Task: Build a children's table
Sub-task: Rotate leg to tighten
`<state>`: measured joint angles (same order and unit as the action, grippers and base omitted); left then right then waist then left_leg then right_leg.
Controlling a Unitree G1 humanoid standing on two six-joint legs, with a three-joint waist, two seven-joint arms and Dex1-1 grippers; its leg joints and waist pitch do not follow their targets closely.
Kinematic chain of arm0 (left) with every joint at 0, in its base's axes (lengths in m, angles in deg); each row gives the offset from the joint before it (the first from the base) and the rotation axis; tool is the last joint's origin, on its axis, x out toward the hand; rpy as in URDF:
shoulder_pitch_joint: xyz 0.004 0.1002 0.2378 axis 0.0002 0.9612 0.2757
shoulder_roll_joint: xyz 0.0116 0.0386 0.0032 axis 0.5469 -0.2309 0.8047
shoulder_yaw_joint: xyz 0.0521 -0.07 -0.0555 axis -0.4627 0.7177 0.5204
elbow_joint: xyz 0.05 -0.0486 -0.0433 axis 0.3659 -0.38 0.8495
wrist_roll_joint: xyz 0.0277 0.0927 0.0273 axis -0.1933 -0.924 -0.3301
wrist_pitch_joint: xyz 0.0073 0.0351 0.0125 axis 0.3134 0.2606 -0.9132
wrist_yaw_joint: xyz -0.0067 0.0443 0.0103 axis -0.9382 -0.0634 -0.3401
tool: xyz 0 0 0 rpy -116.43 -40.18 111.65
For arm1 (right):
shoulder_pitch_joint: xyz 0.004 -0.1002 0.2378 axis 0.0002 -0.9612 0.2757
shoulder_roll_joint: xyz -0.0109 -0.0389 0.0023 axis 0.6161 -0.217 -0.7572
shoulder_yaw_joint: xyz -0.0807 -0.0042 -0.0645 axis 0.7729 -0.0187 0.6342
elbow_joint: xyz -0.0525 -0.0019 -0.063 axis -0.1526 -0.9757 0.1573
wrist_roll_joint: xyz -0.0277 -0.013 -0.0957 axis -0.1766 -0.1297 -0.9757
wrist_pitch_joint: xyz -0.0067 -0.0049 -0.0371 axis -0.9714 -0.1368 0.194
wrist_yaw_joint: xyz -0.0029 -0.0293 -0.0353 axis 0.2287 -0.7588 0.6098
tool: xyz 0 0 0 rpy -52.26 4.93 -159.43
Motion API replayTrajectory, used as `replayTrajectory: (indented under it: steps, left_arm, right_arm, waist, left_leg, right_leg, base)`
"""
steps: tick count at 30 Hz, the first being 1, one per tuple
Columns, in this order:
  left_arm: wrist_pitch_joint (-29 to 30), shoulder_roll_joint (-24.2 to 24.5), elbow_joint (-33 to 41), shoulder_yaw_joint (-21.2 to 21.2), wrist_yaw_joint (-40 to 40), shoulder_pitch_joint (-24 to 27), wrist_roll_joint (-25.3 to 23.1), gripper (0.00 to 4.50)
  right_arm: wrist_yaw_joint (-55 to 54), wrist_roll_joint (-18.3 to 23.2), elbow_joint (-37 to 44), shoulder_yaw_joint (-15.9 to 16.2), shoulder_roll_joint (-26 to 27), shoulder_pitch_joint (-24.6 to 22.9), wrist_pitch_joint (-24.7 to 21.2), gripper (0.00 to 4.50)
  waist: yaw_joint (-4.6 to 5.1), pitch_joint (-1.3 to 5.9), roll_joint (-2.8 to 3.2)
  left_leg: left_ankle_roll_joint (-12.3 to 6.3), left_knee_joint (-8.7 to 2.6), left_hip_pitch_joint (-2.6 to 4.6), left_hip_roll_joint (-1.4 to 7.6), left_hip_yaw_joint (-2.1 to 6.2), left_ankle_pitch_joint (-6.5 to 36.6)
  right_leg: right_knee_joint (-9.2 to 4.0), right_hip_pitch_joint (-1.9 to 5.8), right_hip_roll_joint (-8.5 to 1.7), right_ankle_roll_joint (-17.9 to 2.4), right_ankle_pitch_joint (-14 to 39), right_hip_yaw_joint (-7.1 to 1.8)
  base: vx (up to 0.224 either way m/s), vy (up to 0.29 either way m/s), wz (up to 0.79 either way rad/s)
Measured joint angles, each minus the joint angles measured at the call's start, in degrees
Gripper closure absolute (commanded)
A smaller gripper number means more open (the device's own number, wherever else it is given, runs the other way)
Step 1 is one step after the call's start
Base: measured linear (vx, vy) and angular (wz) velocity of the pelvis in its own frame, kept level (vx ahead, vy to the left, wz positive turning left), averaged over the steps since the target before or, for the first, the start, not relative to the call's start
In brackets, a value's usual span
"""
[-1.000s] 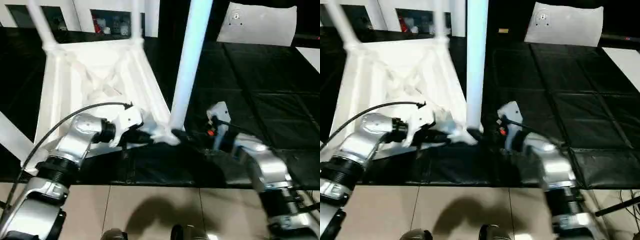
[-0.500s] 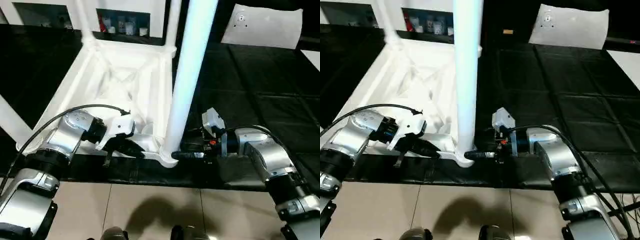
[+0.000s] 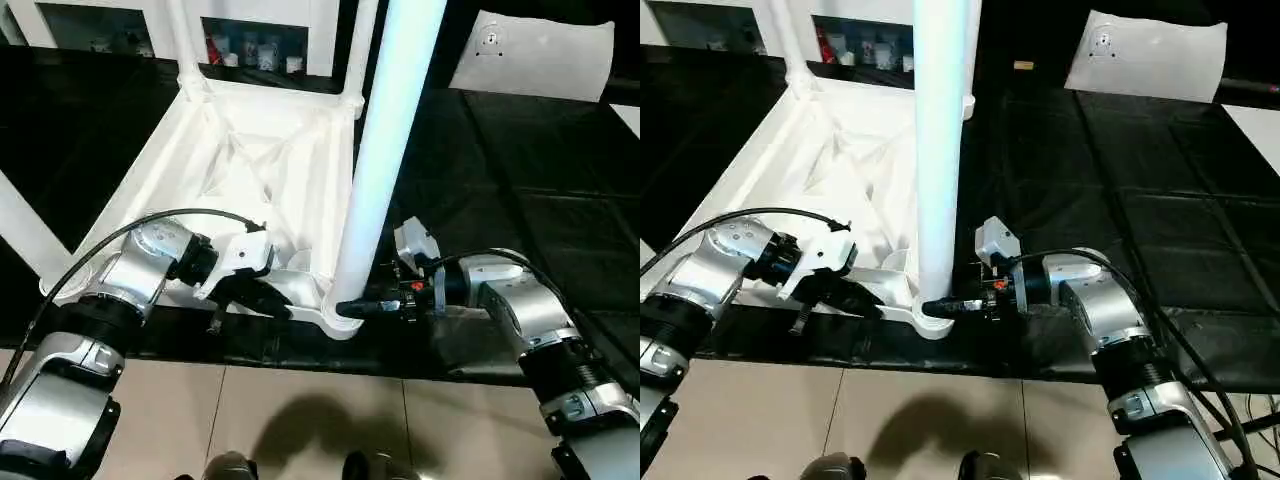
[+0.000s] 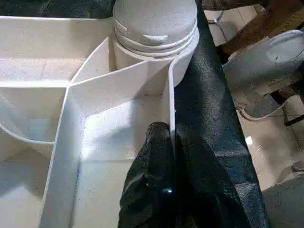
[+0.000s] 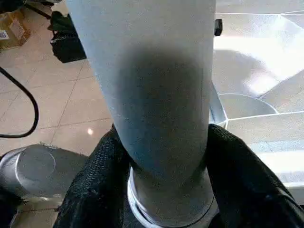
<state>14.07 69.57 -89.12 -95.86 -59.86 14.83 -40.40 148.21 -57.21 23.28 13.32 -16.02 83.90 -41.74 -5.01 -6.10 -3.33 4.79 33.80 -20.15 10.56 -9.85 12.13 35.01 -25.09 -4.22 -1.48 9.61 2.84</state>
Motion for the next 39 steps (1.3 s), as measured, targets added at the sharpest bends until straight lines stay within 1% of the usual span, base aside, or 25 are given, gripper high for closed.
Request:
replayTrajectory:
  steps: [3,6,7,9,11,12,13,14,16,17,22,25,26,27,28,30,31,32,34,36,38,39]
  left_arm:
    - [0.53,-0.28,-0.12,0.14,0.17,-0.06,-0.03,4.5]
    - [2.09,-0.98,0.14,0.61,1.25,-0.04,0.06,4.5]
    - [3.58,-1.3,0.75,0.76,2.53,0.19,0.04,4.5]
    - [5.54,-1.69,1.82,1.24,4.83,0.59,-0.06,4.5]
    - [11.32,-2.76,4.04,3.61,10.26,2.21,-0.22,4.5]
    - [13.43,-3.23,4.75,4.28,12.81,2.43,-0.41,4.5]
    - [15.55,-4.21,5.34,4.85,15.34,2.46,-0.61,4.5]
    - [18.02,-5.64,6.19,5.66,17.95,2.81,-0.65,4.5]
    - [22.99,-9.38,7.77,7.34,24.79,3.15,-1.47,4.5]
    - [24.62,-10.62,8.29,7.7,27.43,3.15,-1.71,4.5]
    - [29.94,-15.24,10.18,9.34,37.51,3.18,-2.44,4.5]
    - [32.6,-18.43,11.96,9.85,42.95,3.2,-4.11,4.5]
    - [32.83,-18.96,12.28,9.84,43.76,3.2,-4.36,4.5]
    - [32.97,-19.26,12.54,9.8,44.22,3.21,-4.41,4.5]
    - [33.18,-19.3,13.08,9.62,44.36,3.29,-4.55,4.5]
    - [33.18,-19.3,13.46,9.53,44.37,3.33,-4.62,4.5]
    - [33.18,-19.29,13.65,9.49,44.37,3.36,-4.63,4.5]
    - [33.18,-19.23,13.8,9.44,44.28,3.43,-4.63,4.5]
    - [33.16,-18.75,14.75,9.09,43.85,3.91,-4.6,4.5]
    - [32.51,-17.64,15.28,8.42,42.26,4.23,-4.52,4.5]
    - [31.1,-15.63,15.86,7.7,39.3,4.7,-4.29,4.5]
    - [30.1,-14.83,15.95,7.4,38.06,4.93,-4.27,4.5]
  right_arm:
    - [-0.06,0.04,0.26,-0.15,-0.05,-0.25,-0.33,2.49]
    - [-2.0,0.37,2.93,-0.94,-0.03,-1.82,-3.35,2.51]
    - [-4.2,0.5,4.93,-1.58,0.44,-3.12,-5.02,2.51]
    - [-7.39,0.37,6.38,-2.05,0.96,-4.12,-6.35,2.51]
    - [-15.35,-1.08,8.01,-4.54,4.13,-6.0,-7.6,2.51]
    - [-19.4,-1.69,8.26,-5.63,5.85,-6.31,-8.19,2.51]
    - [-23.74,-2.22,8.35,-6.57,7.22,-6.3,-8.88,2.51]
    - [-27.3,-3.16,8.42,-7.46,8.44,-6.32,-9.16,2.51]
    - [-36.35,-5.41,8.02,-9.9,11.96,-6.26,-9.31,2.52]
    - [-40.01,-6.19,7.64,-10.76,13.65,-6.03,-9.32,2.52]
    - [-55.72,-9.72,5.59,-12.45,20.22,-3.69,-9.43,2.54]
    - [-63.98,-11.31,3.91,-14.63,24.24,-2.04,-9.04,2.54]
    - [-65.21,-11.61,3.73,-15.26,24.99,-1.87,-8.69,2.54]
    - [-65.89,-11.81,3.69,-15.33,25.17,-1.82,-8.38,1.98]
    - [-66.03,-11.86,3.64,-15.35,25.21,-1.83,-7.85,1.84]
    - [-66.01,-11.77,3.91,-15.38,25.48,-1.91,-7.6,1.84]
    - [-66.0,-11.71,4.13,-15.38,25.55,-1.99,-7.58,1.63]
    - [-65.89,-11.7,4.31,-15.38,25.52,-2.11,-7.52,1.63]
    - [-64.85,-11.16,5.01,-15.37,25.48,-2.94,-6.9,1.35]
    - [-61.98,-10.75,5.7,-14.74,24.38,-3.93,-6.16,1.24]
    - [-57.54,-10.79,6.96,-12.15,21.21,-5.81,-4.22,1.0]
    - [-55.33,-10.76,7.44,-11.34,19.87,-6.49,-3.6,0.9]
  waist:
    - [-0.11,0.0,0.0]
    - [-0.27,0.0,0.0]
    - [-0.38,0.0,0.01]
    - [-0.24,0.0,0.01]
    - [0.22,0.02,0.02]
    - [0.71,0.03,0.04]
    - [1.53,0.03,0.04]
    - [2.1,0.03,0.04]
    - [3.07,0.05,0.09]
    - [3.32,0.09,0.16]
    - [3.53,0.16,0.31]
    - [3.54,0.16,0.32]
    - [3.49,0.17,0.32]
    - [3.42,0.17,0.32]
    - [3.39,0.17,0.32]
    - [3.35,0.17,0.32]
    - [3.29,0.17,0.32]
    - [3.25,0.17,0.32]
    - [3.23,0.16,0.32]
    - [3.26,0.15,0.3]
    - [3.3,0.12,0.31]
    - [3.33,0.11,0.3]
  left_leg:
    - [0.0,0.01,0.02,0.01,0.0,0.0]
    - [0.0,0.01,0.04,0.01,0.01,0.0]
    - [0.01,0.01,0.07,0.01,0.01,-0.01]
    - [0.06,0.03,0.09,0.01,0.01,-0.01]
    - [0.37,0.01,0.16,0.01,-0.01,0.07]
    - [0.4,0.02,0.19,0.01,-0.01,0.03]
    - [0.47,0.01,0.16,0.0,-0.01,-0.07]
    - [0.45,-0.04,0.18,-0.01,-0.01,-0.14]
    - [0.44,-0.04,0.18,-0.04,0.0,-0.19]
    - [0.44,-0.05,0.18,-0.06,0.0,-0.19]
    - [0.43,-0.34,0.18,-0.12,0.05,-0.19]
    - [0.44,-0.33,0.11,-0.13,0.06,-0.19]
    - [0.44,-0.34,0.07,-0.14,0.05,-0.19]
    - [0.45,-0.36,0.05,-0.16,0.05,-0.18]
    - [0.42,-0.41,0.03,-0.19,0.04,-0.16]
    - [0.24,-0.57,0.04,-0.21,0.03,-0.24]
    - [0.11,-0.7,0.04,-0.21,0.02,-0.32]
    - [0.1,-0.76,0.05,-0.21,0.02,-0.34]
    - [0.09,-0.84,0.04,-0.2,0.02,-0.34]
    - [0.09,-0.86,0.04,-0.17,0.02,-0.34]
    - [0.1,-0.86,0.04,-0.17,0.02,-0.34]
    - [0.1,-0.86,0.04,-0.17,0.02,-0.34]
  right_leg:
    - [0.0,0.03,0.0,0.0,0.0,0.0]
    - [0.0,0.08,-0.01,0.0,0.0,0.0]
    - [0.0,0.13,-0.03,0.0,0.0,0.01]
    - [0.02,0.2,-0.05,-0.09,-0.06,-0.01]
    - [0.02,0.38,-0.05,-0.17,-0.13,-0.03]
    - [0.0,0.37,-0.04,-0.01,-0.04,-0.03]
    - [-0.05,0.29,-0.04,0.11,0.03,-0.03]
    - [-0.11,0.29,-0.05,0.17,0.07,-0.03]
    - [-0.12,0.28,-0.05,0.2,0.09,-0.05]
    - [-0.11,0.25,-0.05,0.21,0.09,-0.07]
    - [-0.14,0.15,-0.02,0.29,0.14,-0.05]
    - [-0.14,0.15,-0.02,0.3,0.13,-0.08]
    - [-0.14,0.14,-0.02,0.32,0.13,-0.12]
    - [-0.14,0.14,-0.02,0.33,0.11,-0.15]
    - [-0.13,0.14,-0.03,0.32,0.1,-0.19]
    - [-0.13,0.13,-0.03,0.12,-0.02,-0.19]
    - [-0.15,0.09,-0.03,0.16,0.01,-0.18]
    - [-0.15,0.08,-0.02,0.16,0.02,-0.17]
    - [-0.16,0.03,0.0,0.16,0.04,-0.15]
    - [-0.16,0.02,0.02,0.16,0.05,-0.14]
    - [-0.18,0.02,0.02,0.18,0.06,-0.15]
    - [-0.19,0.02,0.02,0.19,0.06,-0.15]
  base:
    - [0.0,0.0,0.0]
    - [0.0,0.0,0.0]
    - [0.0,0.0,0.0]
    - [0.0,0.0,0.0]
    - [0.0,0.0,0.0]
    - [0.0,0.0,0.0]
    - [0.0,0.0,0.0]
    - [0.0,0.0,0.0]
    - [0.0,0.0,0.0]
    - [0.0,0.0,0.0]
    - [0.0,0.0,0.0]
    - [0.0,0.0,0.0]
    - [0.0,0.0,0.0]
    - [0.0,0.0,0.0]
    - [0.055,0.005,0.04]
    - [0.028,0.003,0.02]
    - [0.0,0.0,0.0]
    - [0.0,0.0,0.0]
    - [0.0,0.0,0.0]
    - [0.0,0.0,0.0]
    - [0.0,0.0,0.0]
    - [0.0,0.0,0.0]
